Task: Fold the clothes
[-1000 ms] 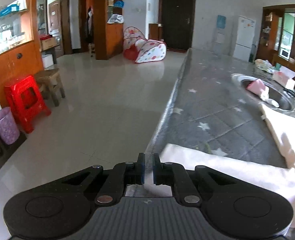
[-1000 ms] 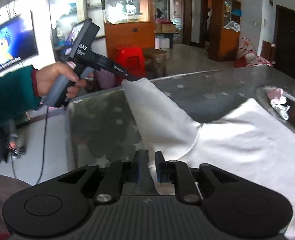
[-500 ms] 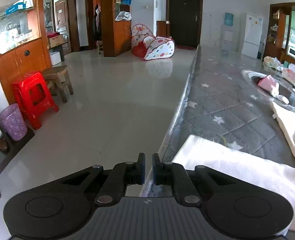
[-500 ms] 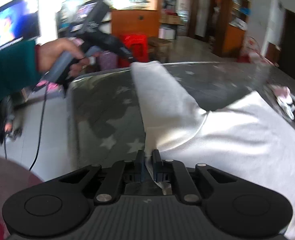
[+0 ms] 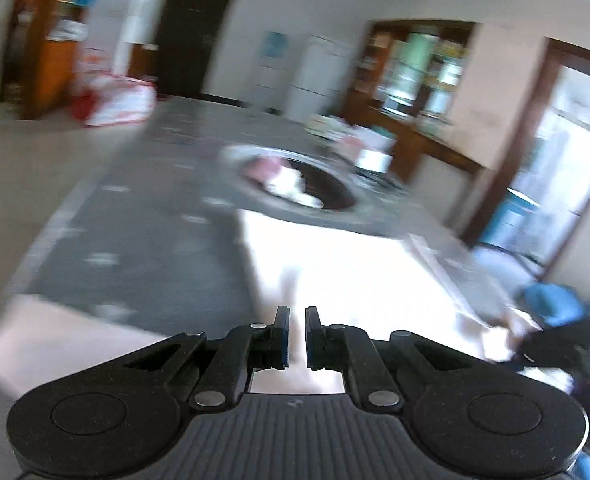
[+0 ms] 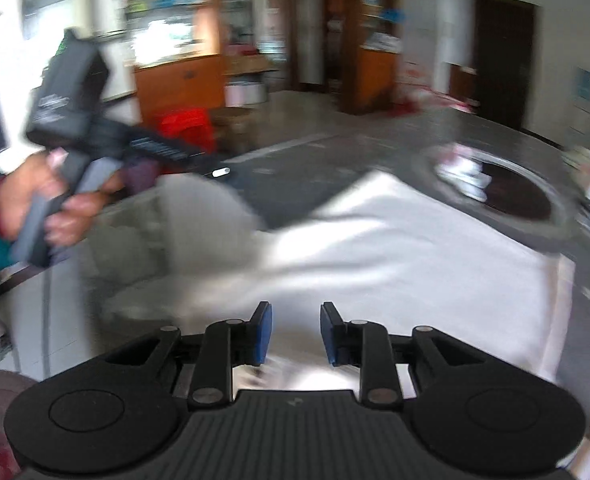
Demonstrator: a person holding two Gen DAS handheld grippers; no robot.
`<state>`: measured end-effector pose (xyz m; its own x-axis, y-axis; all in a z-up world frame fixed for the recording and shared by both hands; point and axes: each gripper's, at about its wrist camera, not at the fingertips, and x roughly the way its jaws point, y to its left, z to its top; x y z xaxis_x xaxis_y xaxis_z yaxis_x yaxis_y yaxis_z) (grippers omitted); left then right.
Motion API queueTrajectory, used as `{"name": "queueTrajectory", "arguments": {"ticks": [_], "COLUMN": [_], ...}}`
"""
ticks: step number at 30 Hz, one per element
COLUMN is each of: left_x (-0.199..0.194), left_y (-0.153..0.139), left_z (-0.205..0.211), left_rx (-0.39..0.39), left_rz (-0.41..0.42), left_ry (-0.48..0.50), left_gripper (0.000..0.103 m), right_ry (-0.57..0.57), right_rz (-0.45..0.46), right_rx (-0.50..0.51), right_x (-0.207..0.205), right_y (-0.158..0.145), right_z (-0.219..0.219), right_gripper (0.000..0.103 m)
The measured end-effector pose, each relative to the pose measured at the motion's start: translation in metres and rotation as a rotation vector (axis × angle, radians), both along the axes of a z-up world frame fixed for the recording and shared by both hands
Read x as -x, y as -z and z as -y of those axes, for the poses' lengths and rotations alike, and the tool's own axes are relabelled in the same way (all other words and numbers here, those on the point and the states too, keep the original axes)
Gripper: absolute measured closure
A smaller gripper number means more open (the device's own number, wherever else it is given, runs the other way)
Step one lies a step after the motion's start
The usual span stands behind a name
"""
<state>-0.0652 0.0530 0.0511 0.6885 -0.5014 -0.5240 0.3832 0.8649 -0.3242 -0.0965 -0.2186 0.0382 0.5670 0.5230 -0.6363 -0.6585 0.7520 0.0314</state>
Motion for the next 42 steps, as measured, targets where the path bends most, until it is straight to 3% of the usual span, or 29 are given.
{"name": "queueTrajectory", "arguments": {"ticks": [4, 9, 14, 19, 26, 30, 37, 40, 42], "left_x": [-0.017, -0.030, -0.027, -0.024, -0.025, -0.026, -0.024, -0.023, -0.022], "left_y": [0.015, 0.038, 0.037, 0.037, 0.038, 0.039, 0.038, 0.038, 0.037], "left_z": [0.031, 0.027, 0.012, 0.013, 0.015, 0.012, 0.015, 0.017, 0.019], "left_rx": [-0.002, -0.025, -0.039, -0.050, -0.066, -0.048, -0.065, -0.074, -0.083], "left_rz": [-0.034, -0.121, -0.105, -0.088, -0.083, -0.093, -0.084, -0.081, -0.077], "left_ry": [0.092, 0.048, 0.015, 0.013, 0.011, 0.005, 0.005, 0.006, 0.010], "left_gripper": [0.094, 0.094, 0.094, 0.094, 0.094, 0.094, 0.094, 0.094, 0.093], "right_ry": [0.167, 0.287, 0.307, 0.371, 0.500, 0.676, 0.954, 1.057, 1.060], "right_rz": [-0.027, -0.089, -0.110, -0.067, -0.013, 0.060, 0.111, 0.080, 0.090], "right_rx": [-0.003, -0.033, -0.048, -0.068, 0.068, 0.196, 0.286, 0.226, 0.167], "right_x": [-0.005, 0.002, 0.014, 0.008, 0.004, 0.004, 0.005, 0.008, 0.013], "right_y": [0.009, 0.021, 0.026, 0.016, 0.026, 0.032, 0.033, 0.033, 0.030], "right_z": [0.043, 0.086, 0.104, 0.116, 0.138, 0.161, 0.211, 0.234, 0.239], "right_gripper": [0.077, 0.077, 0.075, 0.070, 0.071, 0.070, 0.067, 0.067, 0.067]}}
